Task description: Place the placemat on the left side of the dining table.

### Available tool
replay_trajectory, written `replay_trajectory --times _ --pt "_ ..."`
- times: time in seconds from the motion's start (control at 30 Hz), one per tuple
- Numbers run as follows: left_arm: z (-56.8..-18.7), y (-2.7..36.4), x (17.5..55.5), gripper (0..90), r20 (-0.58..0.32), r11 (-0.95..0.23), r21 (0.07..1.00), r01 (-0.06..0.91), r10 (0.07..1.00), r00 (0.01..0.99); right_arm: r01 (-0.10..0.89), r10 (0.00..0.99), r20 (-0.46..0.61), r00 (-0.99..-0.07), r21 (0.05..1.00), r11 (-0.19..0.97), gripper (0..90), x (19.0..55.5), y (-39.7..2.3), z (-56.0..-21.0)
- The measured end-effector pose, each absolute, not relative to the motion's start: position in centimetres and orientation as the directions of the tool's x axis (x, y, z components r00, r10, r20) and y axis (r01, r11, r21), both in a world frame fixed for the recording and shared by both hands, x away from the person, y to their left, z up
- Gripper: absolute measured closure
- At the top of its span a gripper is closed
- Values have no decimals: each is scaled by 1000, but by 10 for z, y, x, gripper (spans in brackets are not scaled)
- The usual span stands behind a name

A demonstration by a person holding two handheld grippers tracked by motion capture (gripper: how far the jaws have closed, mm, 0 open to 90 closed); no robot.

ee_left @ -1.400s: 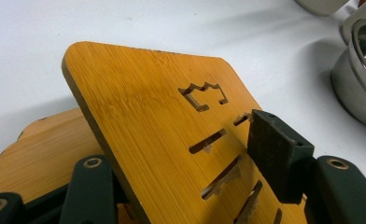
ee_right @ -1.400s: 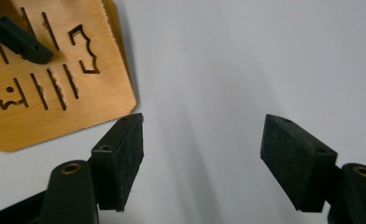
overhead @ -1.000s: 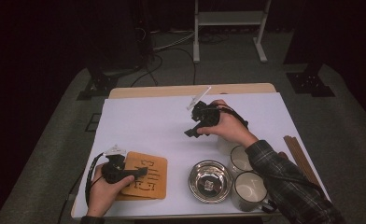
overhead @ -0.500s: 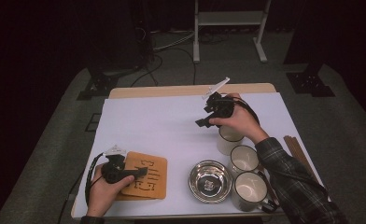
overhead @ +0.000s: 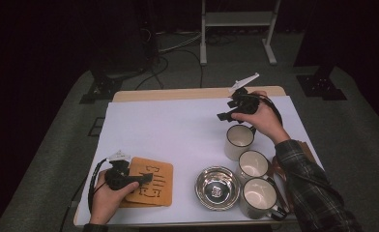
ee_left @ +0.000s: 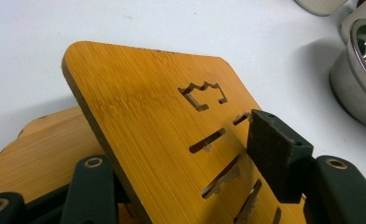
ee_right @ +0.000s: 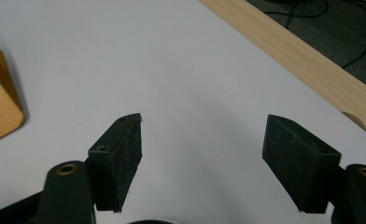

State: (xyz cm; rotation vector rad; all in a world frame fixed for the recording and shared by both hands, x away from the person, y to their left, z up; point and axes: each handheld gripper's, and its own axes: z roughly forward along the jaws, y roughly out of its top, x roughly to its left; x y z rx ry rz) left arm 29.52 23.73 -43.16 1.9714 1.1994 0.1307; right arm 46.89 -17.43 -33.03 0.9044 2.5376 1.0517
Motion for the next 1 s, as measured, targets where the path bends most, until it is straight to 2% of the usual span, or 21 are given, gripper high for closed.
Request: replay_trajectory --times 0.4,0.83,1.0 --pt "-432 237 295 402 -302 -224 679 699 783 544 504 724 15 -690 727 466 263 484 -214 -338" --pt "-432 238 296 408 -304 -223 681 698 780 547 553 815 7 -579 739 386 240 499 -253 -362" --pt "-432 238 295 412 -310 -219 680 700 779 545 583 853 19 -522 738 340 226 503 -270 -385"
